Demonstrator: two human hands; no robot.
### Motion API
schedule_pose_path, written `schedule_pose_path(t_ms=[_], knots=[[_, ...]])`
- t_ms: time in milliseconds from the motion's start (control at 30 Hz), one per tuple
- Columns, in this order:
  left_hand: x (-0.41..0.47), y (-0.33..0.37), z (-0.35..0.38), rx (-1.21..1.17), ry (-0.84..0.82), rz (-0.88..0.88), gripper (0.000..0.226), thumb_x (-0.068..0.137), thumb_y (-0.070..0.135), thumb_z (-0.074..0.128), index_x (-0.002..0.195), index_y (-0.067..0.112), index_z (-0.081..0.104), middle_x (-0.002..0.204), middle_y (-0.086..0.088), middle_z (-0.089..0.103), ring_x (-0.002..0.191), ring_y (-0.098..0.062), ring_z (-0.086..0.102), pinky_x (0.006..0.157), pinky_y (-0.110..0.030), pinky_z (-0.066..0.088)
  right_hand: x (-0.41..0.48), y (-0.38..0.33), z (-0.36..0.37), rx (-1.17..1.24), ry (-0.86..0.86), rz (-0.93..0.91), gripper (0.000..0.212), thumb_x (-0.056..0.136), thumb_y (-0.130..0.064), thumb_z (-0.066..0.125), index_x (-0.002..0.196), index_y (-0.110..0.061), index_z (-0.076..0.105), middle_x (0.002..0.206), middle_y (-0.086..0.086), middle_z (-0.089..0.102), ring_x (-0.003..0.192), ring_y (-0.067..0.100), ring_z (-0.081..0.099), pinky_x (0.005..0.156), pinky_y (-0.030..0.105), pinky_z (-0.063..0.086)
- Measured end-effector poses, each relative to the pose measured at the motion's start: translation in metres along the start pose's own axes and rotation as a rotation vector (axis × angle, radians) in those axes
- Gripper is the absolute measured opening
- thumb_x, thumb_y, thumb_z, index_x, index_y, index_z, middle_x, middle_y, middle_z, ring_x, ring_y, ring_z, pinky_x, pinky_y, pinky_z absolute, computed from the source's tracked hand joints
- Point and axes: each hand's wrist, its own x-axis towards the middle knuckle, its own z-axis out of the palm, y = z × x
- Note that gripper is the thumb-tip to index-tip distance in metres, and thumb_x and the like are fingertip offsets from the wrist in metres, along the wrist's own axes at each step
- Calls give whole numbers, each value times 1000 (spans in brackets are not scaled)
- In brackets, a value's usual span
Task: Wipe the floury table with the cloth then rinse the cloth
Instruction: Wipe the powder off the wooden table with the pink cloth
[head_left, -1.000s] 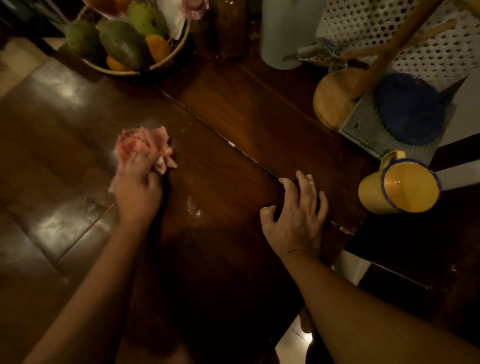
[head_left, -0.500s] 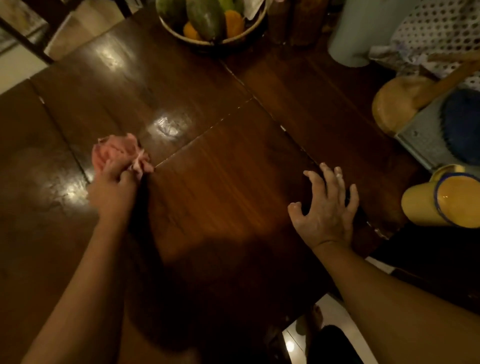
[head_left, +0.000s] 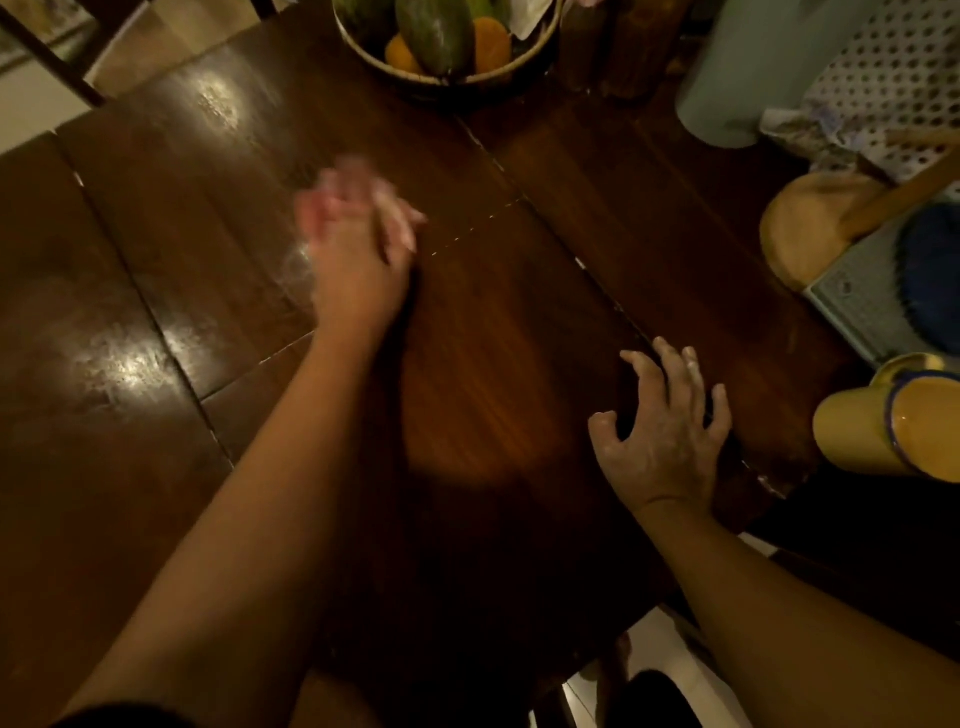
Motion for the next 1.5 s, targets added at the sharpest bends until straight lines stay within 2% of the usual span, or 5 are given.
schedule_pose_path(t_ms=[133, 367, 700, 1033, 1500], knots=[[37, 28, 29, 281, -121, -312, 59, 102, 40, 33, 154, 14, 25, 161, -15, 22, 149, -36, 13, 119, -56, 8, 0, 2, 0, -12, 11, 1, 62, 79, -42, 46, 139, -27, 45, 159, 2, 32, 153, 24, 17, 119, 58, 14], [2, 117, 65, 178, -703, 857, 42, 101, 44, 37, 143, 41, 42, 159, 8, 30, 150, -18, 16, 119, -56, 9, -1, -4, 0, -36, 0, -3, 64, 78, -43, 43, 140, -26, 44, 159, 3, 32, 153, 25, 19, 119, 59, 18], [99, 111, 88, 192, -364, -138, 59, 97, 42, 31, 154, 33, 16, 163, -6, 14, 147, -40, 11, 103, -69, 19, 1, 0, 0, -8, -21, -3, 63, 81, -44, 44, 142, -28, 44, 161, 1, 30, 154, 22, 14, 120, 57, 11], [104, 150, 90, 68, -640, 596, 40, 98, 35, 45, 136, 30, 54, 154, -4, 37, 146, -21, 21, 113, -52, 23, 0, 5, 3, -32, 30, -22, 62, 80, -42, 47, 140, -26, 50, 159, 1, 34, 152, 24, 21, 119, 58, 16], [17, 184, 119, -35, -619, 679, 36, 97, 30, 46, 130, 32, 61, 156, 4, 38, 149, -21, 18, 120, -52, 3, 15, 7, 3, -31, -65, 49, 70, 79, -48, 40, 145, -26, 42, 161, 0, 31, 153, 22, 18, 120, 56, 14]])
